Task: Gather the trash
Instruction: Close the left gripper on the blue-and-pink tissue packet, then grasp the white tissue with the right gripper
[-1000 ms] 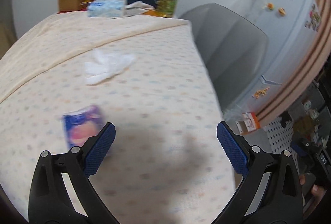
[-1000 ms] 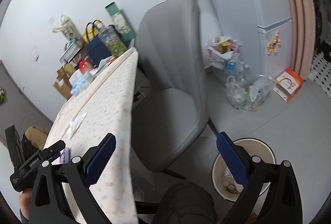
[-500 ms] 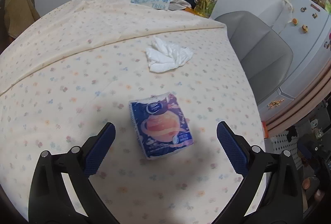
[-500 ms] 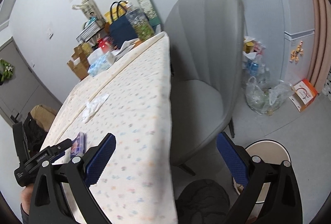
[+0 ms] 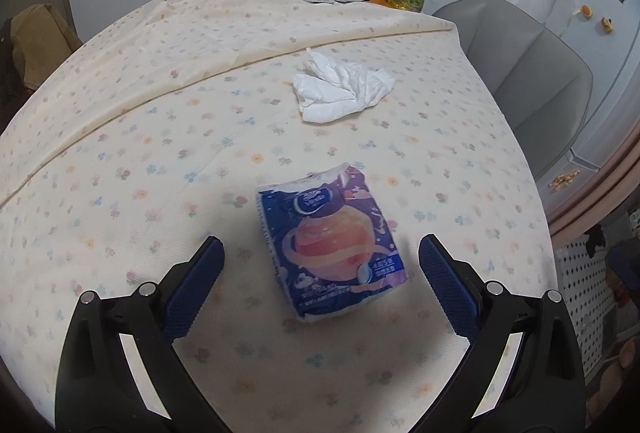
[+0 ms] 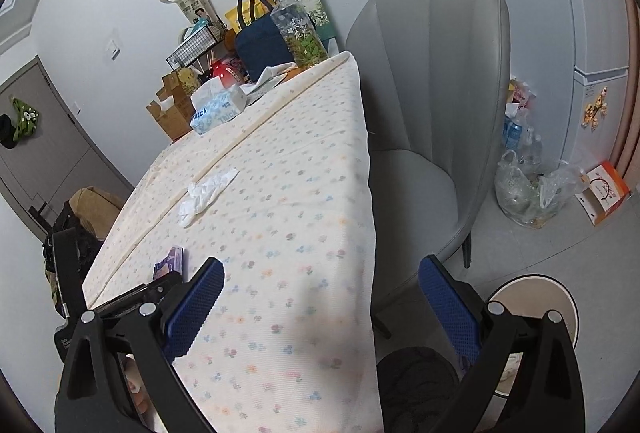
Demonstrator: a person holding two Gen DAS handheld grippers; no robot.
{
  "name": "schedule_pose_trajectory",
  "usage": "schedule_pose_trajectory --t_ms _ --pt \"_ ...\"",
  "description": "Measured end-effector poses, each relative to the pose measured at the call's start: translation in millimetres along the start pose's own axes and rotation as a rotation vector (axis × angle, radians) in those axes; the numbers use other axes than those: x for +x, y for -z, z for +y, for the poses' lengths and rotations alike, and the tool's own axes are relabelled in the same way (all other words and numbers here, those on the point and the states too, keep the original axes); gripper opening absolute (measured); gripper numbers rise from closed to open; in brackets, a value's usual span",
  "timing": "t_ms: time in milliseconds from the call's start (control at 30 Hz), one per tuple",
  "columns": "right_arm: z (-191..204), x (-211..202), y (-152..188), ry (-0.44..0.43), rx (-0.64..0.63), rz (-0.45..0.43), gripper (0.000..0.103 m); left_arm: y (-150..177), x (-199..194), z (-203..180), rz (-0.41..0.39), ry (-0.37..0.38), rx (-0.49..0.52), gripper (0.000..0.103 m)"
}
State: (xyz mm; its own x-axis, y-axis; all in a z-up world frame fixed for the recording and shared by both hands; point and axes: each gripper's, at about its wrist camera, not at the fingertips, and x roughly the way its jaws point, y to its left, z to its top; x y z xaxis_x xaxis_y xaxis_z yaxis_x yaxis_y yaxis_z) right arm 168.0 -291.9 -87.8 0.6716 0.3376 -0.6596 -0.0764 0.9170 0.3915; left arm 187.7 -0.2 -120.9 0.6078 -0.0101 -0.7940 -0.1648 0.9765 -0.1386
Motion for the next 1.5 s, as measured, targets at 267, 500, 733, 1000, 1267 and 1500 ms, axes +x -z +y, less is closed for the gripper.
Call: schedule_pose_trajectory --t_ms 267,500,733,1000,1267,1500 --pt "14.3 10.6 -2.7 -0.020 -0.027 0.009 0.096 -3.5 -1.0 1.8 -0.033 -0.077 0.008 0.054" --pt "57.4 29.8 -16.0 -0.040 -0.135 0.020 0.096 -14.0 -18.0 32.4 -0.091 -0.036 -0.078 0.036" --pt "113.0 60.2 -29.0 -0.066 -0.249 0.052 0.091 -24.4 -32.1 64.4 -0.149 -0.048 -0.140 0.036" --pt "156.8 104.5 -42.1 -0.097 -0.273 0.117 0.076 -28.9 -44.1 102.2 -0.201 -0.071 -0.225 0.036" --pt "185.2 159.1 -43.5 -0.058 -0.298 0.177 0.076 -28.2 -48.4 139.4 -0.215 -0.072 -0.309 0.036" --pt "197.0 195.9 -40.2 0.006 -0.300 0.205 0.079 -25.7 -40.1 164.3 -0.209 -0.097 -0.359 0.036"
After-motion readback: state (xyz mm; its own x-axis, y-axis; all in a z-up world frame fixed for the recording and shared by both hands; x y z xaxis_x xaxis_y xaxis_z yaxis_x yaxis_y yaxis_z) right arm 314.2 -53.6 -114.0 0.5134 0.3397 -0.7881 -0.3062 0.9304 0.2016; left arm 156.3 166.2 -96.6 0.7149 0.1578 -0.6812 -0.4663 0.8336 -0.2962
